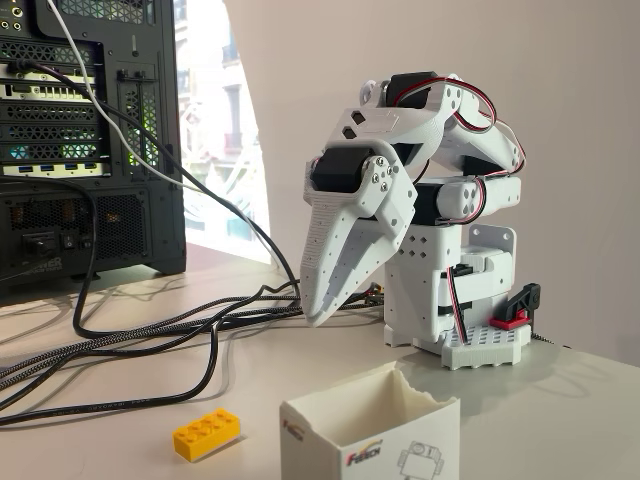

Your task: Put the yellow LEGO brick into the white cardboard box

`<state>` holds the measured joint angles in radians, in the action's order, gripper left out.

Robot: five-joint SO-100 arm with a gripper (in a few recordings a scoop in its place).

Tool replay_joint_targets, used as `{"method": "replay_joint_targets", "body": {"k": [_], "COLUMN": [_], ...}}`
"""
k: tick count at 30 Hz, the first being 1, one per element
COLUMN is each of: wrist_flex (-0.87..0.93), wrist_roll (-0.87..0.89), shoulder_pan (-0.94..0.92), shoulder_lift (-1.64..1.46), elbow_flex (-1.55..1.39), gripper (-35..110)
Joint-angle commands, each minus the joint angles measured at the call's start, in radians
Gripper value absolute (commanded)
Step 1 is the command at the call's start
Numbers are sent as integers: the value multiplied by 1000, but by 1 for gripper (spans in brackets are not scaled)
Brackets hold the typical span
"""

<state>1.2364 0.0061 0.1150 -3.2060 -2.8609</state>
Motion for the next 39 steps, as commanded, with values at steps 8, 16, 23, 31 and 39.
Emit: {"method": "replay_joint_targets", "body": {"k": [8,16,23,31,39], "wrist_flex": [8,6,21,69,69], "wrist_roll": [21,25,41,46,72], "shoulder_pan": [-28,-29,-34,-54,-71], "shoulder_lift": [-15,-15,-15,110,393], "elbow_flex": [5,5,74,247,477], "gripper": [-9,-9,-9,-9,-9]}}
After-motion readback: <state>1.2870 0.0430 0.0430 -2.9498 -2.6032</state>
